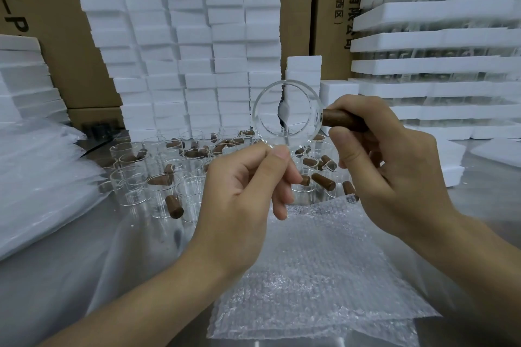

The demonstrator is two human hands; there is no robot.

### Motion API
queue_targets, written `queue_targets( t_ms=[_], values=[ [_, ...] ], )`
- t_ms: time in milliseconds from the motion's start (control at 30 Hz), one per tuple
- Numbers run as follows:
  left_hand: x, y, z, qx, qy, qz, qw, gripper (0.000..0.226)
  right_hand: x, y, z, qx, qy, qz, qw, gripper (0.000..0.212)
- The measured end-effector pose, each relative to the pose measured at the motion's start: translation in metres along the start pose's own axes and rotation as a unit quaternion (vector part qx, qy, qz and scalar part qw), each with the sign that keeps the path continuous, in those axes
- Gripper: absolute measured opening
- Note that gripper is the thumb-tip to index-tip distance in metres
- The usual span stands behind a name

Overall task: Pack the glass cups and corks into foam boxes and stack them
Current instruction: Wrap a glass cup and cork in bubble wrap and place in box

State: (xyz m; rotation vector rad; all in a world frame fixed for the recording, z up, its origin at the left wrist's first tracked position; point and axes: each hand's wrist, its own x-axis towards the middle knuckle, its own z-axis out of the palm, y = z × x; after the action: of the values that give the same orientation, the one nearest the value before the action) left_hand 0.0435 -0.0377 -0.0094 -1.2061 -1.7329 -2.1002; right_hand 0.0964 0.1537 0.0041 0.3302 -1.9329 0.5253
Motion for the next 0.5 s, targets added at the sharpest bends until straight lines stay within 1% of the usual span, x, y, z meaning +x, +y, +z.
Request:
queue_targets(
  t_ms=[367,500],
  values=[
    [0.005,-0.003,-0.001,0.051,-0.063,0.01,0.997,0.038,0.002,0.01,-0.003,0.008,0.018,0.003,1.0,0.015],
    [0.004,-0.005,0.0,0.055,-0.07,0.007,0.996,0.037,0.003,0.013,-0.004,0.005,0.015,0.004,1.0,0.015]
  ],
)
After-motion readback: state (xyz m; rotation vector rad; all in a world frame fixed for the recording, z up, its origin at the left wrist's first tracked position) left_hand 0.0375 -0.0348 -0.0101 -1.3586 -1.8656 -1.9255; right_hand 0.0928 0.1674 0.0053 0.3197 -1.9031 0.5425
